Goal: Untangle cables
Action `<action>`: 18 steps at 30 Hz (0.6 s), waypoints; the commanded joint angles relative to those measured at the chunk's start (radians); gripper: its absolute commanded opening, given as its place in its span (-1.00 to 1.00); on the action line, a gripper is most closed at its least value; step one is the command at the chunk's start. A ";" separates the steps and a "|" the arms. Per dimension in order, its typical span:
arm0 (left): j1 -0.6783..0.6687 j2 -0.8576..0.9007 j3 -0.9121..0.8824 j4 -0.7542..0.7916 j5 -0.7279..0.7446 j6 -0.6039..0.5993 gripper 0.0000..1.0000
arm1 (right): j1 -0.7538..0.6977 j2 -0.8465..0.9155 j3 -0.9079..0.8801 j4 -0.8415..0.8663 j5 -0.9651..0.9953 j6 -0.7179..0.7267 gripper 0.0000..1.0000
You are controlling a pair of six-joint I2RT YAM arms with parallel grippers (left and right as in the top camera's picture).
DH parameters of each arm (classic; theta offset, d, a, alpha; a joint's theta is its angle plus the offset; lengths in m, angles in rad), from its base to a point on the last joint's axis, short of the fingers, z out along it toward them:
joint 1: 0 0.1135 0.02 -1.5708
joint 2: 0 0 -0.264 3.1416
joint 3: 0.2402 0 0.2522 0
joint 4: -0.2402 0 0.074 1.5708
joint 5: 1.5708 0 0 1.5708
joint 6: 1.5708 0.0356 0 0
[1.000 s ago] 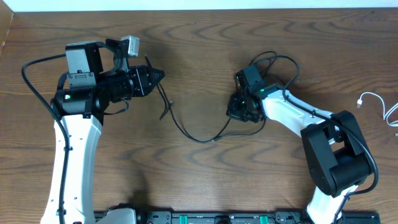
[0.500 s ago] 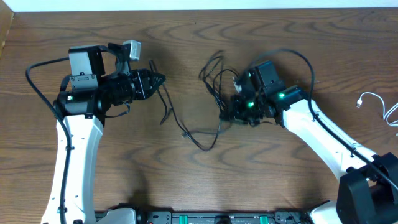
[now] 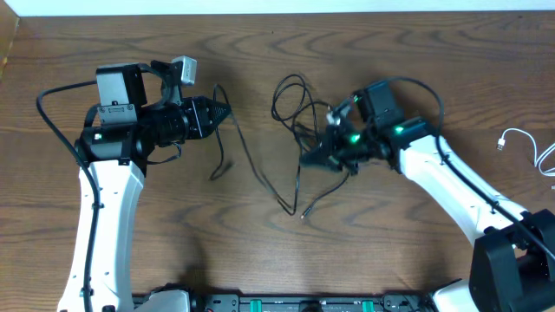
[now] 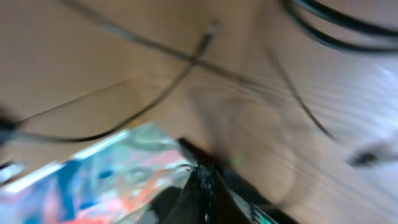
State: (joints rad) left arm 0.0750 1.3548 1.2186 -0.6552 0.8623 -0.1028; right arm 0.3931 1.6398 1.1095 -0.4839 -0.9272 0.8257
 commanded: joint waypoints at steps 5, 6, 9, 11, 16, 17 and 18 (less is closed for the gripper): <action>-0.002 -0.002 -0.005 -0.002 0.016 0.001 -0.84 | 0.044 0.002 0.001 -0.052 -0.087 -0.132 -0.97; -0.002 -0.002 -0.005 -0.002 0.016 0.001 -0.85 | 0.052 0.002 0.001 -0.090 0.017 -0.132 -0.97; -0.002 -0.002 -0.005 -0.002 0.016 0.001 -0.85 | 0.070 0.002 0.001 -0.119 0.302 -0.151 -0.97; -0.002 -0.002 -0.005 -0.002 0.016 0.001 -0.85 | 0.085 0.002 0.001 -0.119 0.509 -0.182 -0.97; -0.002 -0.002 -0.005 -0.002 -0.011 0.001 -0.85 | 0.116 0.022 -0.005 -0.140 0.727 -0.304 -0.34; -0.002 -0.002 -0.005 -0.002 -0.016 0.001 -0.84 | 0.123 0.035 -0.010 -0.140 0.735 -0.304 -0.32; -0.002 -0.002 -0.005 -0.002 -0.017 0.000 -0.85 | 0.131 0.050 -0.013 -0.140 0.734 -0.304 -0.32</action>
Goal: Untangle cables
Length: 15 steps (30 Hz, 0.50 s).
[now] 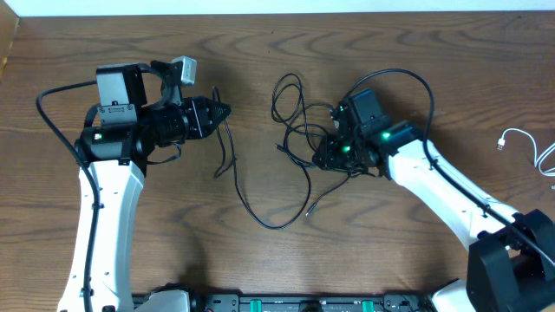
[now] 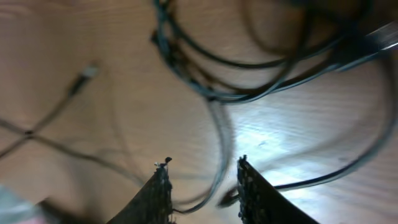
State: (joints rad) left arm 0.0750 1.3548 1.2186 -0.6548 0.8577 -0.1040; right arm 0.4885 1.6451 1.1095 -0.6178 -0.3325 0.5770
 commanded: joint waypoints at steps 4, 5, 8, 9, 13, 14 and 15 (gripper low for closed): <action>-0.002 -0.002 -0.005 -0.002 -0.013 0.002 -0.85 | 0.092 0.113 -0.014 0.005 0.139 -0.091 -0.34; -0.002 -0.002 -0.005 -0.002 -0.013 0.002 -0.85 | 0.105 0.129 -0.014 0.014 0.139 -0.105 -0.33; -0.002 -0.002 -0.005 -0.002 -0.013 0.002 -0.85 | 0.142 0.173 -0.014 0.039 0.140 -0.124 -0.24; -0.002 -0.002 -0.005 -0.002 -0.013 0.002 -0.84 | 0.153 0.191 -0.014 0.047 0.140 -0.123 -0.22; -0.002 -0.002 -0.005 -0.003 -0.013 0.002 -0.85 | 0.184 0.246 -0.014 0.058 0.164 -0.117 -0.28; -0.002 -0.002 -0.005 -0.002 -0.013 0.002 -0.85 | 0.187 0.256 -0.014 0.059 0.162 -0.117 -0.38; -0.002 -0.002 -0.005 -0.002 -0.013 0.002 -0.84 | 0.188 0.261 -0.014 0.060 0.155 -0.117 -0.56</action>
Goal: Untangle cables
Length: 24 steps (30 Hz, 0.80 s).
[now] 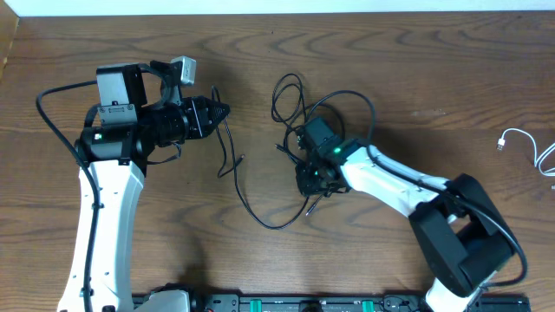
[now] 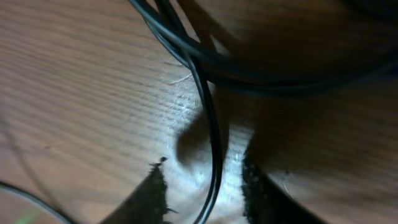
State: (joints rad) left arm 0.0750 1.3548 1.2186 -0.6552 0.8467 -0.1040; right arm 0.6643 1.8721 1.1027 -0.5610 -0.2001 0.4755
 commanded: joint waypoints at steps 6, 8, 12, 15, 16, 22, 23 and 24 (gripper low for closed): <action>-0.002 -0.002 -0.005 -0.003 -0.002 0.002 -0.84 | -0.013 0.032 -0.001 0.001 -0.132 -0.076 -0.98; -0.002 -0.002 -0.005 -0.012 -0.002 0.002 -0.85 | -0.065 0.010 0.010 0.003 -0.307 -0.121 -0.98; -0.002 -0.002 -0.005 -0.028 -0.002 0.002 -0.85 | -0.189 -0.078 0.016 -0.012 -0.356 -0.105 -0.98; -0.002 -0.002 -0.005 -0.031 -0.002 0.002 -0.84 | -0.306 -0.174 0.016 -0.009 -0.287 -0.125 -0.98; -0.002 -0.002 -0.005 -0.030 -0.002 0.002 -0.85 | -0.335 -0.198 0.016 0.000 -0.285 -0.140 -0.98; -0.002 -0.002 -0.005 -0.032 -0.002 0.002 -0.85 | -0.404 -0.300 0.016 -0.051 -0.505 -0.255 -0.98; -0.002 -0.002 -0.005 -0.032 -0.002 0.002 -0.85 | -0.393 -0.307 0.016 -0.087 -0.554 -0.297 -0.98; -0.002 -0.002 -0.005 -0.032 -0.002 0.002 -0.84 | -0.377 -0.309 0.015 -0.120 -0.592 -0.339 -0.98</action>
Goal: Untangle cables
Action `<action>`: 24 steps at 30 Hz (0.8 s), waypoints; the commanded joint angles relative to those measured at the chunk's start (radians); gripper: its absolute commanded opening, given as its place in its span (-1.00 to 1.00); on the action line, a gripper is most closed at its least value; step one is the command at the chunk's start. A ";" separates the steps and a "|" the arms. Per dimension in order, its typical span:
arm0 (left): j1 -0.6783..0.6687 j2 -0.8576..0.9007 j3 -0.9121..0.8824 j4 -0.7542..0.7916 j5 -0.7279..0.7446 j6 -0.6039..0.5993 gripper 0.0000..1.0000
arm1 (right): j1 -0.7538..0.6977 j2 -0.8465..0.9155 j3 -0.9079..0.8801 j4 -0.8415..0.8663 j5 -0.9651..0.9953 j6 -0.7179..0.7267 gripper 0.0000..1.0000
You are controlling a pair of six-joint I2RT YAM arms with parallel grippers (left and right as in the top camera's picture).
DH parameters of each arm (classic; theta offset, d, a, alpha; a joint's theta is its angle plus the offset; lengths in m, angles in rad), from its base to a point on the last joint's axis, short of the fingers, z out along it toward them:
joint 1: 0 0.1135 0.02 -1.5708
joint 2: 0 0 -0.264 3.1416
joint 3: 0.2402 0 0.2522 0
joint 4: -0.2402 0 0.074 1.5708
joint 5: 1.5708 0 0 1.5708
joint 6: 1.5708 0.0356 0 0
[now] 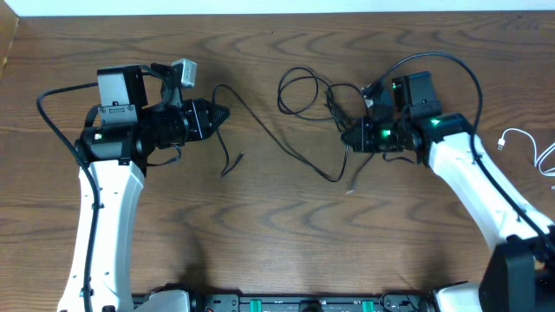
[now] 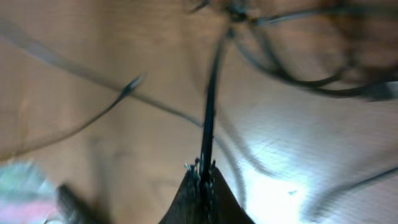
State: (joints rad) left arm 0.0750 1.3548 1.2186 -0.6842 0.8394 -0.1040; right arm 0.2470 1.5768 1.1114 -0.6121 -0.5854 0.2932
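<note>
Thin black cables lie on the wooden table, knotted in loose loops (image 1: 305, 90) at the middle back. My right gripper (image 1: 351, 137) sits just right of the knot, shut on one black strand (image 2: 210, 106) that runs straight up from its closed fingertips (image 2: 203, 169). A plug end (image 2: 132, 84) lies on the table beyond it. My left gripper (image 1: 222, 112) is at the left, its fingers closed on a black cable (image 1: 260, 121) that slants from it toward the middle. A free cable end (image 1: 229, 167) hangs below the left gripper.
A white cable (image 1: 519, 137) with a plug lies at the far right edge of the table (image 1: 277, 251). Another loose black plug end (image 1: 349, 188) rests below the right gripper. The left arm's own black lead loops out at the far left.
My right gripper was open low over a strand at the table's middle. It is now shut on that strand and stands further right and back; the slack loop on the table has been drawn out.
My right gripper was first at the right side of the tangle, then open over it, then open further left with one strand between its fingers. Now it holds that strand to the right. The left gripper stayed put with its cable throughout.
</note>
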 commanded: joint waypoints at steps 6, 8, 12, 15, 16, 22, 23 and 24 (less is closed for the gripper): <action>-0.002 -0.002 -0.005 -0.003 0.005 0.002 -0.85 | 0.155 -0.013 0.006 -0.127 -0.325 -0.316 -0.98; -0.002 -0.002 -0.005 -0.003 0.006 0.002 -0.85 | 0.177 -0.013 0.006 -0.081 -0.327 -0.317 -0.98; -0.002 -0.002 -0.005 -0.004 0.005 0.002 -0.84 | 0.189 -0.013 0.007 0.031 -0.365 -0.316 -0.98; -0.002 -0.002 -0.005 -0.004 0.005 0.002 -0.84 | 0.172 -0.013 0.007 0.139 -0.256 -0.055 -0.97; -0.002 -0.002 -0.005 -0.004 0.005 0.002 -0.84 | 0.165 -0.013 0.007 0.135 -0.148 0.067 -0.97; -0.002 -0.002 -0.005 -0.010 0.006 0.002 -0.85 | 0.162 -0.013 0.007 0.153 -0.129 0.092 -0.98; -0.002 -0.002 -0.005 -0.011 0.006 -0.003 -0.85 | 0.166 -0.013 0.007 0.166 -0.178 0.069 -0.98; -0.002 -0.002 -0.005 -0.014 0.006 -0.006 -0.84 | 0.172 -0.013 0.007 0.179 -0.212 0.057 -0.98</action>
State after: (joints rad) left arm 0.0750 1.3548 1.2186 -0.6922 0.8391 -0.1043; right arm 0.4057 1.5665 1.1122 -0.4549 -0.7177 0.3321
